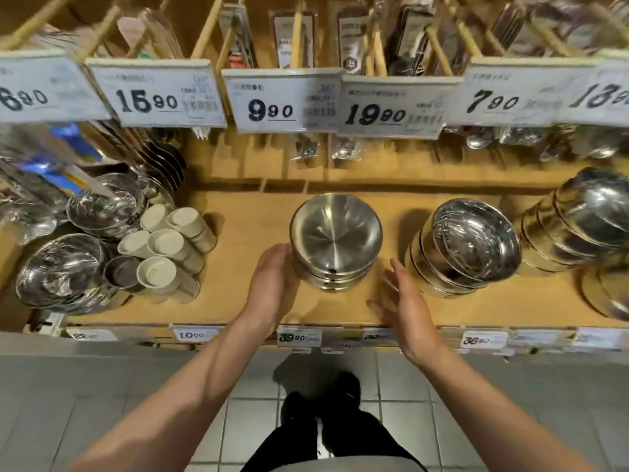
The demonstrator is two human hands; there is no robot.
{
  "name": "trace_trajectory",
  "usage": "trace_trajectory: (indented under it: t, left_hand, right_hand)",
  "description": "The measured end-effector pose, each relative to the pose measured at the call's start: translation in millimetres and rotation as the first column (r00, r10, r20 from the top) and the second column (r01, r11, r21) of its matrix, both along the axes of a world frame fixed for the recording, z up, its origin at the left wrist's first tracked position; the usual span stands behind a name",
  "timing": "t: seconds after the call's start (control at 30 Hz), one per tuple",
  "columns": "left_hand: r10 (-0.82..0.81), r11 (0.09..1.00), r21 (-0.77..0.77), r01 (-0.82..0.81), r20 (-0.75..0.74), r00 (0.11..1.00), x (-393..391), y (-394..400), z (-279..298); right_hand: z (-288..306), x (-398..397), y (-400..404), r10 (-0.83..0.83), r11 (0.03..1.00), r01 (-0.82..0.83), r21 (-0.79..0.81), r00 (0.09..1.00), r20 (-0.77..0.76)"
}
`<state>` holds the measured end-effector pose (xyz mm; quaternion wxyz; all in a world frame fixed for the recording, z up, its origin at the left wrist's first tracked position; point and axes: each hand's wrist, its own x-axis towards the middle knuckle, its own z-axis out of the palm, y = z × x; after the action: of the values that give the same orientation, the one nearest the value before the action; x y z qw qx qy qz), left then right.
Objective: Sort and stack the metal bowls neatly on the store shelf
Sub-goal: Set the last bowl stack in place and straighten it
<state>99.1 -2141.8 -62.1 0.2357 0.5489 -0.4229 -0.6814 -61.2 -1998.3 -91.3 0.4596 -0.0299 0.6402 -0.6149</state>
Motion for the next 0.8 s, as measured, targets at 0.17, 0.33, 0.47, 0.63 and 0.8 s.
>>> trace_trajectory:
  t: [0.17,0.33,0.47,0.63,0.8]
  left_hand:
    - [0.006,1.0,-0.026,-0.002,0.145,0.989,2.7,60.7,-8.4]
    - [-0.175,0.983,-0.044,0.18,0.092,0.98,-51.3,116.7,2.7]
    - [-0.24,0.966,-0.094,0.241,0.022,0.97,-117.6,128.3,16.1]
    - [-0.228,0.959,-0.182,0.218,-0.035,0.973,-173.7,127.9,26.1]
    - [-0.143,0.986,-0.1,0.132,-0.107,0.984,-184.7,119.5,18.0]
  right_hand:
    - [-3.7,-13.3,66.7,-0.135,0.989,0.133,0.059,0.99,0.038]
    - [2.6,-66.4,103.2,-0.164,0.984,0.169,0.06,0.984,-0.073]
    - [11.5,-115.7,110.4,-0.138,0.988,0.146,0.047,0.981,-0.138]
    - [13.6,-153.9,106.3,-0.02,0.999,0.023,0.022,0.993,-0.114]
    - [21.0,-169.3,91.8,0.058,0.997,-0.06,-0.038,0.998,-0.04]
